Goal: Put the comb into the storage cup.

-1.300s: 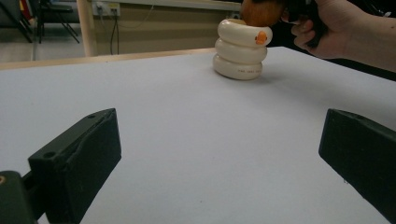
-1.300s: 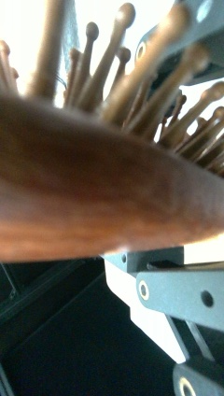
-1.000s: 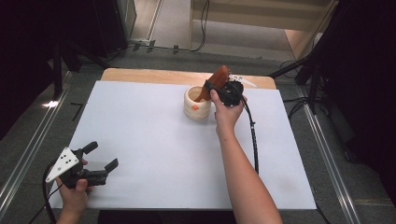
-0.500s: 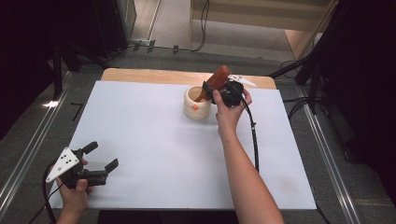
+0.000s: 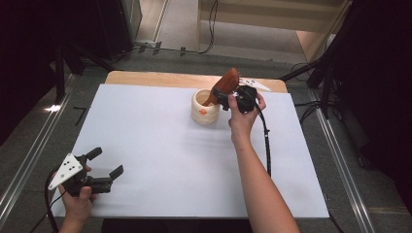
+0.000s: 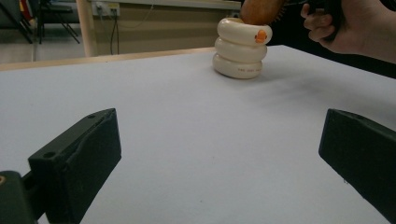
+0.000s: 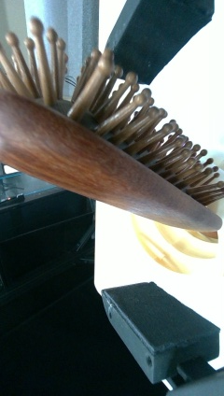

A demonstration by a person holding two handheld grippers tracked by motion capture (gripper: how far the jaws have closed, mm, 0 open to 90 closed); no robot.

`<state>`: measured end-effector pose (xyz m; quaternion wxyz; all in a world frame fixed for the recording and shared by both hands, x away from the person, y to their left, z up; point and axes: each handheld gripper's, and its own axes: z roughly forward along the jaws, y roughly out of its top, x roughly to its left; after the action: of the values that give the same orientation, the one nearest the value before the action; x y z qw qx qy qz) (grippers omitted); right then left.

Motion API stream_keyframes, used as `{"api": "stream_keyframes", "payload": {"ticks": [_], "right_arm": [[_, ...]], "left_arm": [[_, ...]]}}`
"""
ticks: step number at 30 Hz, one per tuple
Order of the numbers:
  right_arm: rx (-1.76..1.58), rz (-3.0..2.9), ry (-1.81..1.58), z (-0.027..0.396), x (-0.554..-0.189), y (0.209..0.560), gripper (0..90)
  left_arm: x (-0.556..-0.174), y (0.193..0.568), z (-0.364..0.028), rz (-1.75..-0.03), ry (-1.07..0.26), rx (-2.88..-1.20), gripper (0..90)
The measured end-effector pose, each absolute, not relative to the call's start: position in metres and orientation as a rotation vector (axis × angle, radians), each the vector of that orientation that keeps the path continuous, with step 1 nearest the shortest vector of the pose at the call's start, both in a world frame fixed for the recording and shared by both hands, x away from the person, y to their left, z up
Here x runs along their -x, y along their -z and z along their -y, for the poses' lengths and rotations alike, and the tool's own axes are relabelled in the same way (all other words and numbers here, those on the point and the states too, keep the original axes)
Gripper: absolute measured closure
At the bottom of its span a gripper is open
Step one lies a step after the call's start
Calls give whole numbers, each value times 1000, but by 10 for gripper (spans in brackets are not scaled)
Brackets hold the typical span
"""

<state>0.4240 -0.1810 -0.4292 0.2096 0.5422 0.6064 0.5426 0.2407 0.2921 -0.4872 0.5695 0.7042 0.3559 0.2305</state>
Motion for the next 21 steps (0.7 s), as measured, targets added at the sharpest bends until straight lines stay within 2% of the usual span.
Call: {"api": "stream_keyframes", "payload": {"ticks": [21], "right_arm": [[-1410,-1719,-1507,193,-397,419,0]], "left_arm": [[-240,487,-291,-831,-544,-1659,0]]}}
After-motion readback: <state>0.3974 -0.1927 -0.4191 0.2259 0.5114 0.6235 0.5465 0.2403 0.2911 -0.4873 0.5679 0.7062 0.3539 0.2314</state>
